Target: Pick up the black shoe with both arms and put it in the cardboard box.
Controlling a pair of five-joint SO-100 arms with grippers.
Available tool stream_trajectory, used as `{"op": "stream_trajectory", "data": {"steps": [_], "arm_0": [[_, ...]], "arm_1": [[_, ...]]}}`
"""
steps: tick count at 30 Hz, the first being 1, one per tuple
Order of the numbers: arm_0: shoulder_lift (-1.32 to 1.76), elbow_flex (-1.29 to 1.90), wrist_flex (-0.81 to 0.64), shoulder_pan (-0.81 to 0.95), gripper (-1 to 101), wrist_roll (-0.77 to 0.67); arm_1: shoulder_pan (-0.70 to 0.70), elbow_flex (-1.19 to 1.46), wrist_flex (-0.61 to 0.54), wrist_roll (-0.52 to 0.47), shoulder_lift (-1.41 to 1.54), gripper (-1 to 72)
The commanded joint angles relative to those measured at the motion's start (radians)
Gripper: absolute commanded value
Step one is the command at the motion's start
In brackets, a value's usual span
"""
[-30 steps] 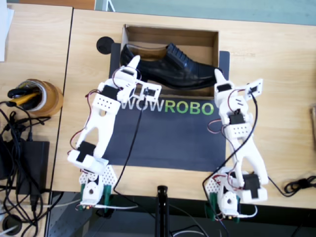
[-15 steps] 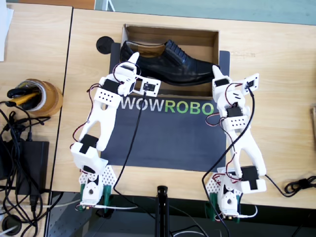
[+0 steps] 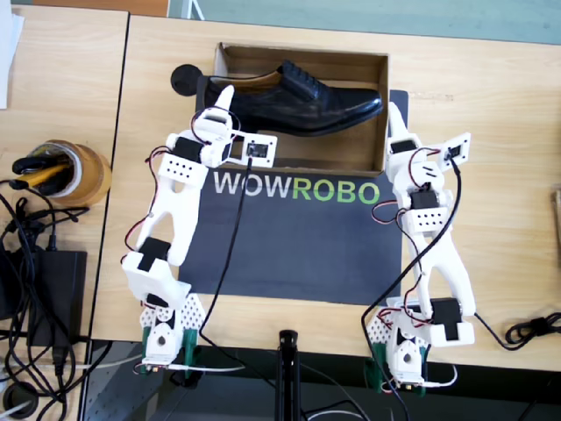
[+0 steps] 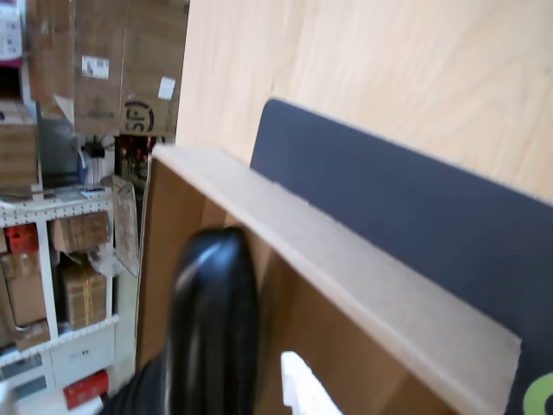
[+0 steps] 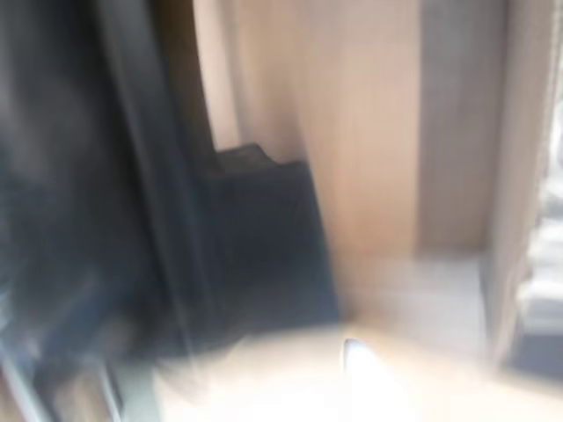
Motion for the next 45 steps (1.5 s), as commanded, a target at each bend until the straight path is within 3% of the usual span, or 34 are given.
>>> {"op": "stream_trajectory", "data": {"steps": [1,4,9,13,17,19,21,23,38,45], "arm_0": [[0.054,-0.049,0.032,-0.003,67,0.015],[0.046,-0.049,0.04,0.017,70,0.018],[0.066,-0.049,0.038,0.032,71,0.015],[0.115,-0.049,0.049,0.023,70,0.017],[0.193,-0.049,0.072,0.017,18,0.087],[0.238,-0.049,0.109,0.012,5,0.101],[0.281,-0.049,0.146,0.006,0,0.101],[0.322,-0.049,0.183,-0.006,0,0.097],[0.712,-0.04,0.449,-0.098,0,0.04],[0.954,0.155,0.44,-0.138,0,0.032]], "arm_1": [[-0.009,-0.032,0.011,-0.02,0.063,52.0],[-0.011,-0.032,0.012,-0.023,0.064,57.1],[-0.006,-0.032,0.014,-0.025,0.069,56.7],[-0.003,-0.035,0.026,-0.026,0.092,52.0],[0.006,-0.075,0.091,-0.029,0.132,31.6],[0.012,-0.08,0.123,-0.031,0.172,18.6],[0.018,-0.08,0.156,-0.032,0.218,6.7],[0.021,-0.08,0.198,-0.038,0.262,-0.1],[0.141,-0.052,0.48,-0.017,0.699,-0.1],[0.264,0.025,0.529,0.015,0.962,-0.2]]}}
